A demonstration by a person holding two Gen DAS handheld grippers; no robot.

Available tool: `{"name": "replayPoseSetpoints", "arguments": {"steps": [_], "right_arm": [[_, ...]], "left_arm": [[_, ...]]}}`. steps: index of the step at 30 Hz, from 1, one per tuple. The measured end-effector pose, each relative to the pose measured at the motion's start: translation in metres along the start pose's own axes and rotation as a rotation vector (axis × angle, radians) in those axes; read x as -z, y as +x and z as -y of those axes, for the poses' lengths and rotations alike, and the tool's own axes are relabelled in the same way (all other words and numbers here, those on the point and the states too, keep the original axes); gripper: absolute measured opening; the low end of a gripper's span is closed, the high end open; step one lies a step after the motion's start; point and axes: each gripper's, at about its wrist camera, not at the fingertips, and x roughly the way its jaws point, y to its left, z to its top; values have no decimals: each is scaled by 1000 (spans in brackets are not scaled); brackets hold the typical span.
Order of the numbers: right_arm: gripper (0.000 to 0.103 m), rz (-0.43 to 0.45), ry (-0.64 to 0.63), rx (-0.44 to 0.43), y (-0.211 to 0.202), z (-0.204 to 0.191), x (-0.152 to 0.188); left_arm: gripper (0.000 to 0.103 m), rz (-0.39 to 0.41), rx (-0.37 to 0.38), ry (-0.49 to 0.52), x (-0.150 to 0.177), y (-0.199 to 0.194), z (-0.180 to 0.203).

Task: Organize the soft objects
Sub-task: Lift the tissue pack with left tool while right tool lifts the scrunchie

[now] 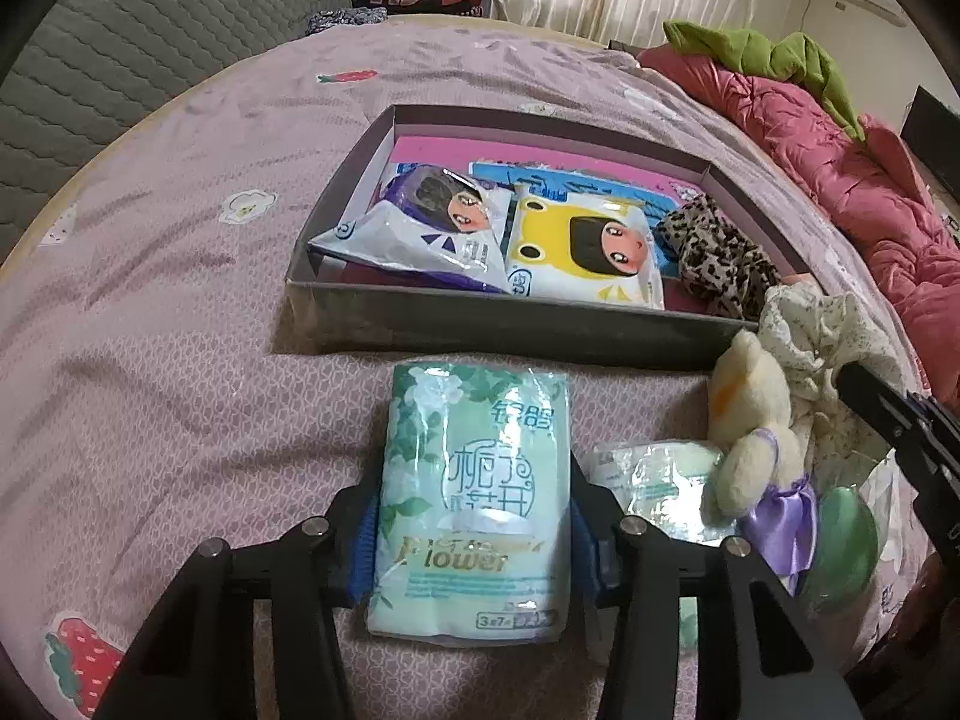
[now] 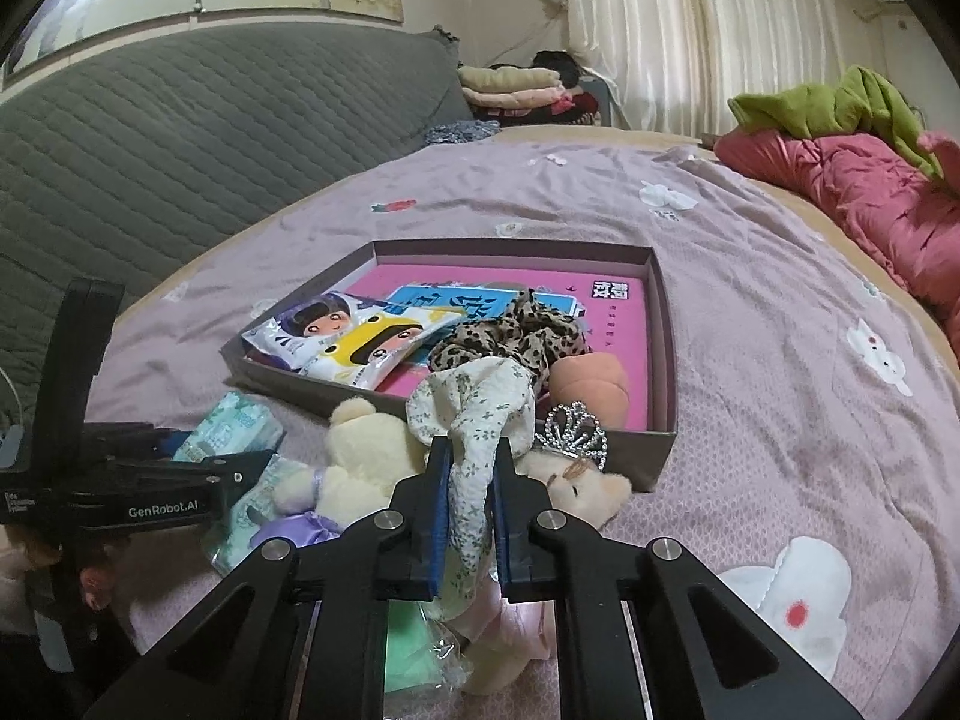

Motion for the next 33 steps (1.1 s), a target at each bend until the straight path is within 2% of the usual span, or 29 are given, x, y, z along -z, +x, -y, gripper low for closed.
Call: {"name": "replayPoseSetpoints", "arguments": {"steps": [8,16,25,29,30,32,33], "right_arm": [[12,27,-19,-12,-5,-4,-2],[12,62,-29,-13,-13,-5,-6],[12,82,-49,-17,-20,-7,-9],[9,57,-70,10,-16,-10,-8],[9,28,-62,15,-11,-8,-8],[9,7,-26,8,-6,-3,-5],[11,-19,-3,-22,-3,2,-5]], "left_arm": [[48,28,21,2,0,-11,1],[48,70,6,1,-2,-30,-4],[48,70,9,1,-2,-37,-2],[48,64,11,-3,0,-37,-1],[48,64,9,-3,0,-38,-1],[48,66,12,-5,0,-39,-1],[48,68,15,-7,0,-39,0]]}}
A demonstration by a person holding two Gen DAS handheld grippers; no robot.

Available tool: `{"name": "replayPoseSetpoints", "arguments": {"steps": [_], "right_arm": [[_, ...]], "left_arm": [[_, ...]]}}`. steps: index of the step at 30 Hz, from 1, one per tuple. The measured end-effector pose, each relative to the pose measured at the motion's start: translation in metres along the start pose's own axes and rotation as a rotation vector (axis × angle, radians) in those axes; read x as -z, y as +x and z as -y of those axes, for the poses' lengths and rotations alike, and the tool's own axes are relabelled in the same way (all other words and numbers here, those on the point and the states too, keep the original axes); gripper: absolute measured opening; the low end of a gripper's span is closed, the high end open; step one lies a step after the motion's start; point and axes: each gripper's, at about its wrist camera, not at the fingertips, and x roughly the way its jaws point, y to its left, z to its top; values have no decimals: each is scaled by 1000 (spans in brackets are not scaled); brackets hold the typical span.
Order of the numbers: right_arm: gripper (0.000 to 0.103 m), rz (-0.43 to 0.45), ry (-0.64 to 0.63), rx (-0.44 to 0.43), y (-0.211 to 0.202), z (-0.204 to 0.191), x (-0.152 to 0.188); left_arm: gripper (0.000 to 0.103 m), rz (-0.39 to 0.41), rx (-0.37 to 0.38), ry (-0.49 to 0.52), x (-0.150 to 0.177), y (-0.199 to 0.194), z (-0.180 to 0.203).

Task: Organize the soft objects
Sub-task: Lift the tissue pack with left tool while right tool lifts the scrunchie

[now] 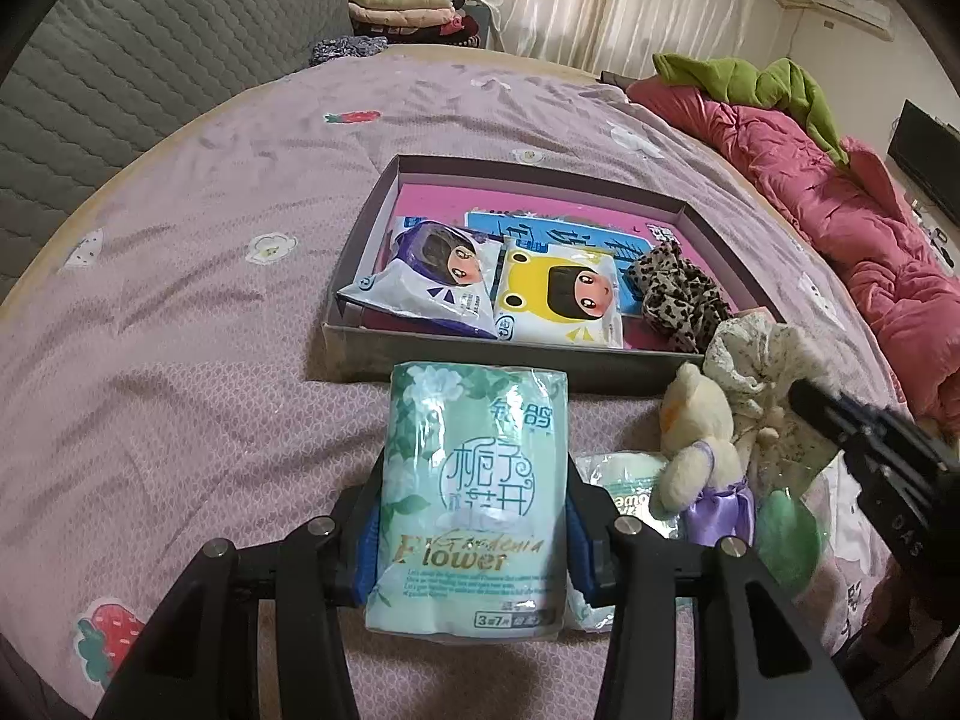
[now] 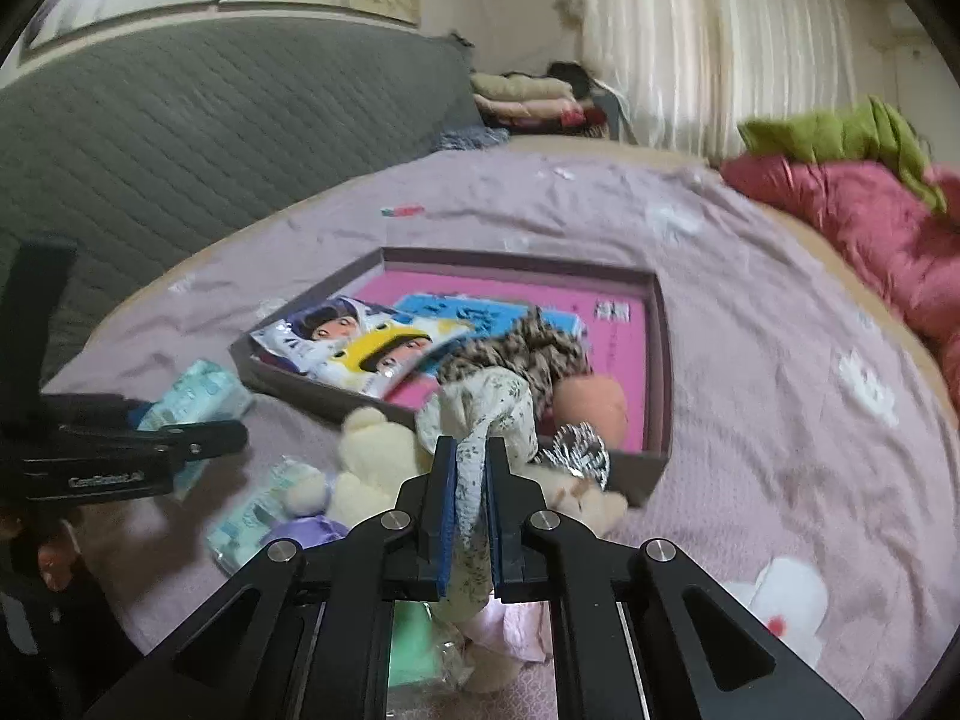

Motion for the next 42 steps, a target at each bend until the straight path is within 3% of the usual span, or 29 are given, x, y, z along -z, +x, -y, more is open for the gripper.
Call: {"name": "replayPoseSetpoints", "arguments": {"steps": [3,5,12,15,25,32,42], "right_arm": [[15,-29,44,-12,5,8,3],[23,-46,55,-2,7,9,6],[24,-73,48,-38,16,5,7],[15,-96,48,-77,22,3,10],[6,4,79,-200,11,-1,-5],[6,117,80,-202,-13,0,-23],[6,177,106,-178,-24,6,-35]], "left_arm": [[48,2,4,-5,0,-1,-1],[48,2,9,-8,-1,-2,-2],[48,-5,20,-11,-1,-1,-2],[48,-9,22,-11,-1,1,-2],[48,-9,29,-28,-1,2,-3],[48,12,37,-28,-6,-5,-1],[48,52,46,-23,-20,-13,7]]}}
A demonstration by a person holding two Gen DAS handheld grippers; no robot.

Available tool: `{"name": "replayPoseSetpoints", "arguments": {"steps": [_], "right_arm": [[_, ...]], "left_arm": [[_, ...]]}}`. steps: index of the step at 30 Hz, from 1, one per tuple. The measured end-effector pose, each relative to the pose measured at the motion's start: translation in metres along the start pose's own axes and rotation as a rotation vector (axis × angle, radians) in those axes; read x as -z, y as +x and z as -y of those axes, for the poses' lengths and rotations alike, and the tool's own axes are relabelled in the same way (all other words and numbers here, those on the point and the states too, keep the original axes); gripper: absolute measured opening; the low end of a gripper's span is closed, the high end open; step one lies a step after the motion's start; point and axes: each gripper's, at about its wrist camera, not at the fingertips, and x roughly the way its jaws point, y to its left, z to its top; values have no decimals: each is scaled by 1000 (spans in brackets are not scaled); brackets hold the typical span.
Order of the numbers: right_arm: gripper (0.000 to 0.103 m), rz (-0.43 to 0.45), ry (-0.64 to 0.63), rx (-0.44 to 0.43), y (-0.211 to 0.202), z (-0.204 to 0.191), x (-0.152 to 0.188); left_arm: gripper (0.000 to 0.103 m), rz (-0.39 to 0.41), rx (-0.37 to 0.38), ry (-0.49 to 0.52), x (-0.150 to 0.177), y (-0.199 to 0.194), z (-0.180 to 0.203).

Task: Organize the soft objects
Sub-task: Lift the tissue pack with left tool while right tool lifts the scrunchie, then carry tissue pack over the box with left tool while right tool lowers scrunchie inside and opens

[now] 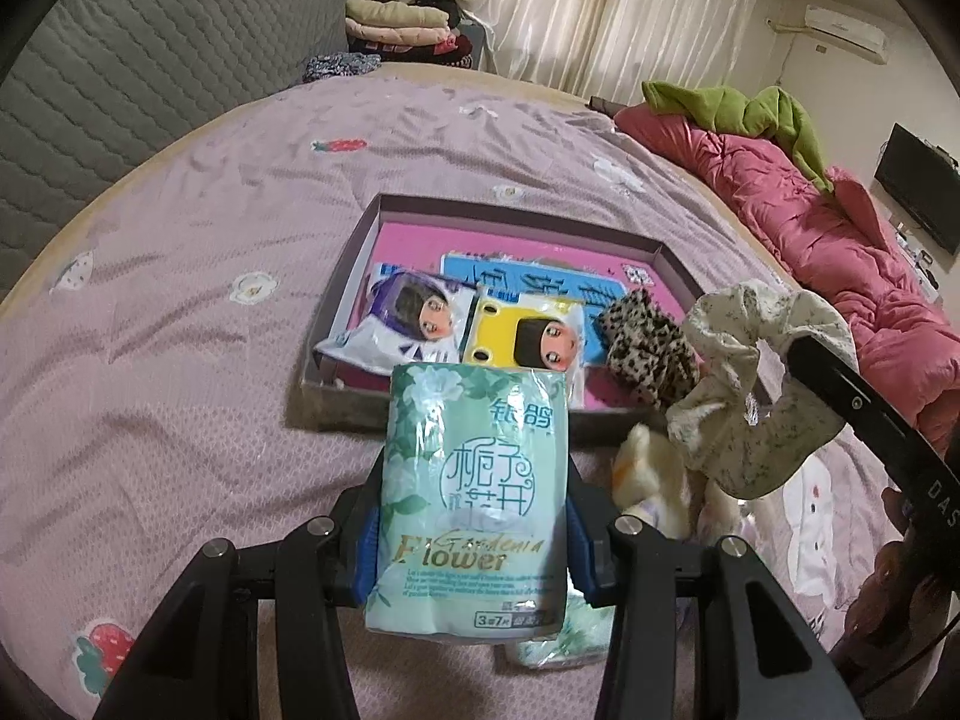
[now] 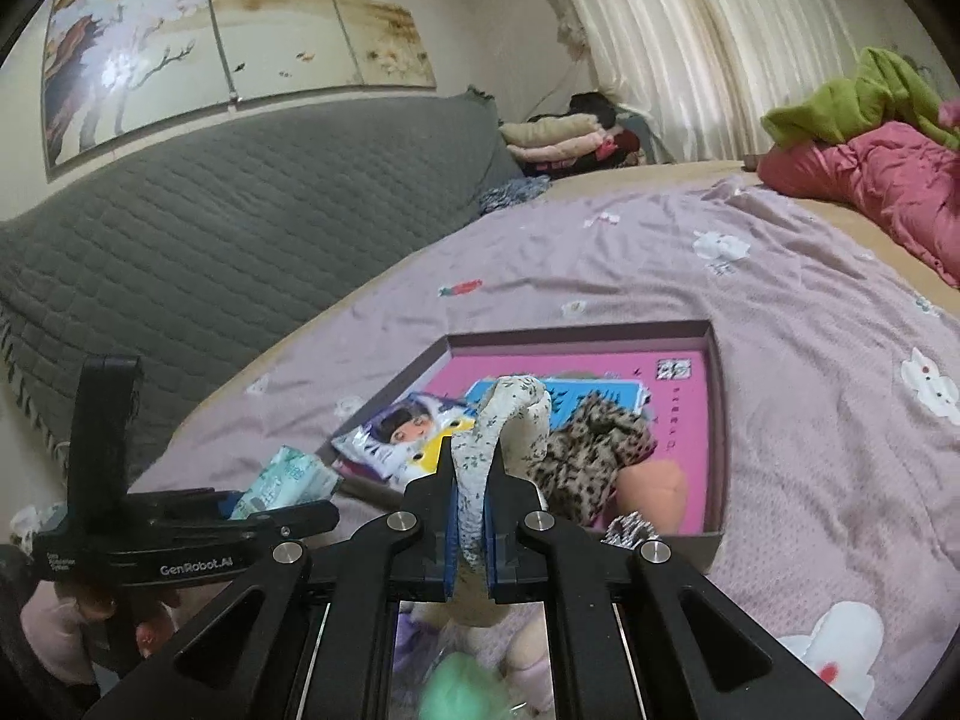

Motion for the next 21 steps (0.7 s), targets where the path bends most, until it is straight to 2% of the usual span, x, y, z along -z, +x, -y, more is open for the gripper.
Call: {"name": "replayPoseSetpoints", "arguments": {"steps": [8,21], "right_arm": [[6,38,16,18,-1,8,-6],[6,86,30,-1,9,12,-21]], "left_arm": [[48,19,2,30,-13,4,12],[48,31,-7,51,-39,20,21]]}}
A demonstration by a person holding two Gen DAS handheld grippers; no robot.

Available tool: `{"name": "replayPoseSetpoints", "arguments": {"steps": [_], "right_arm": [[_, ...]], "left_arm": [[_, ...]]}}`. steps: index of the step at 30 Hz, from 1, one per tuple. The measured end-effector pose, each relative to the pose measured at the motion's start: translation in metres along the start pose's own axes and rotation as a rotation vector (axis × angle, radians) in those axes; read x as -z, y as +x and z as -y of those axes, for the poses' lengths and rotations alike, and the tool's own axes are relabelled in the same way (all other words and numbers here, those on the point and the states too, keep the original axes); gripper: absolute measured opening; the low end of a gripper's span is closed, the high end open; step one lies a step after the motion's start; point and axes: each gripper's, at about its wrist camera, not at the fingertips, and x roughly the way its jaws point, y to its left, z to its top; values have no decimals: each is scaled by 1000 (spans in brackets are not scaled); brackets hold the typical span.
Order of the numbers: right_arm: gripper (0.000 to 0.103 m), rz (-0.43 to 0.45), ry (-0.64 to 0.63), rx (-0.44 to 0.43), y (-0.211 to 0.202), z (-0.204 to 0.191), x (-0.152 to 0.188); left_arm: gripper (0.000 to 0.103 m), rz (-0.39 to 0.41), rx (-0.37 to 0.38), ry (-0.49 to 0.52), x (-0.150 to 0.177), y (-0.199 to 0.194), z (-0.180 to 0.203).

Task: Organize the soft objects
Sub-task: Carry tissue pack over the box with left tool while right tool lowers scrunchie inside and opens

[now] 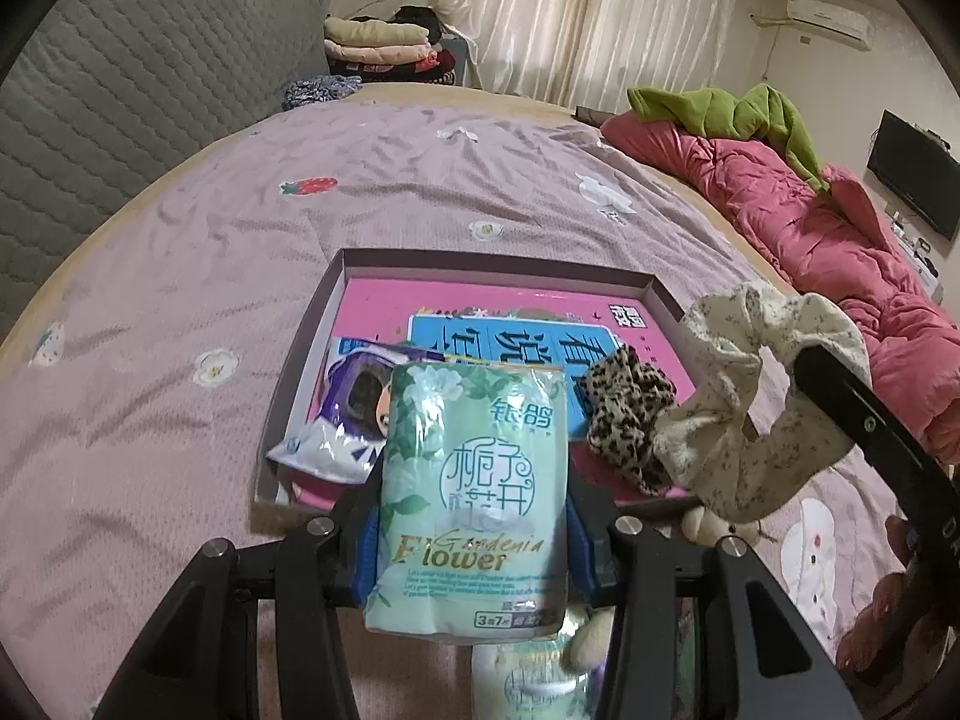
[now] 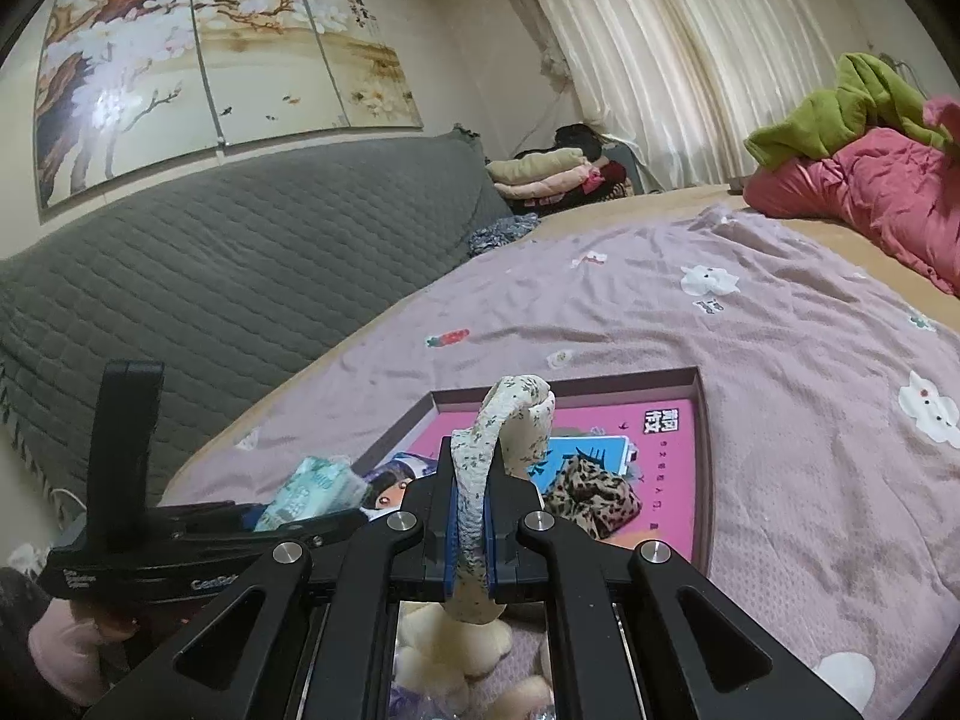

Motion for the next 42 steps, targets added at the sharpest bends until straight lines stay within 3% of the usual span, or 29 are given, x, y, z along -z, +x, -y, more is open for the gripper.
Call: {"name": "replayPoseSetpoints", "arguments": {"steps": [22,32,37,42], "right_arm": [[6,8,10,-55,31,-7,-7],[6,-54,59,-91,59,2,1],[6,-132,70,-22,75,13,12],[7,-153,66,33,76,21,15]], "left_arm": [[48,-4,-49,1,-21,33,-15],[48,-19,-54,9,-25,47,-16],[48,-29,-53,11,-25,54,-15],[48,-38,-50,13,-24,60,-15]]}}
